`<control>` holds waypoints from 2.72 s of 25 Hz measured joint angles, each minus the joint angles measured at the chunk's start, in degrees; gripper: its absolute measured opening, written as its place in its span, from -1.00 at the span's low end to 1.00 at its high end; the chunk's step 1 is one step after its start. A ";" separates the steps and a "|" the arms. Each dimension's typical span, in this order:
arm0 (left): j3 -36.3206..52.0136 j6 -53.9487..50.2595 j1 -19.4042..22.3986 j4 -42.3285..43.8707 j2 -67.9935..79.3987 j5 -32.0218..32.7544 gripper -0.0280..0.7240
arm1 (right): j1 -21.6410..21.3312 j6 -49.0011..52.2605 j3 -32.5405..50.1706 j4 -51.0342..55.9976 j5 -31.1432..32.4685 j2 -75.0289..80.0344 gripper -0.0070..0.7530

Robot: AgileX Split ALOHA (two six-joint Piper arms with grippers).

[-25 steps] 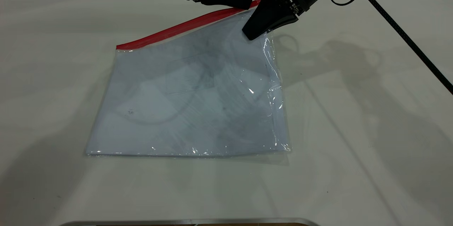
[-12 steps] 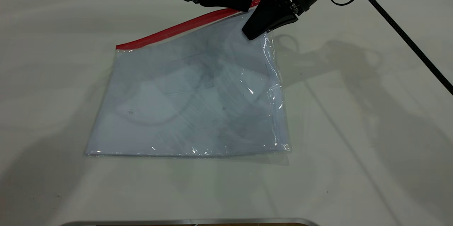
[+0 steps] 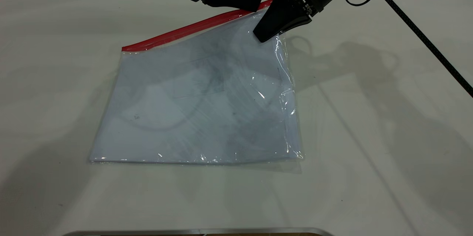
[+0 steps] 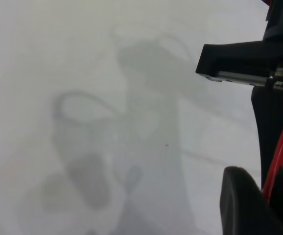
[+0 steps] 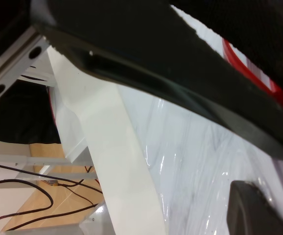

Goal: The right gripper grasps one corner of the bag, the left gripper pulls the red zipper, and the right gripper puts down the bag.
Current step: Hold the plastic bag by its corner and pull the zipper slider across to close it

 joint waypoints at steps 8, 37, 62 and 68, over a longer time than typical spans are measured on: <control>-0.06 0.35 0.00 0.28 0.00 -0.26 -0.53 | 0.00 -0.40 0.00 0.00 0.00 0.00 -0.89; -0.50 3.55 0.28 1.15 0.00 -2.93 -0.78 | -3.18 -0.80 0.00 2.18 0.25 -0.02 -0.89; -0.50 5.34 7.97 7.68 0.00 -7.91 -0.78 | -9.23 -1.02 -5.02 3.10 1.32 -0.39 -0.89; -0.50 0.95 10.24 14.61 0.00 -8.27 -0.78 | -11.74 -1.02 -5.02 3.05 1.48 -0.39 -0.89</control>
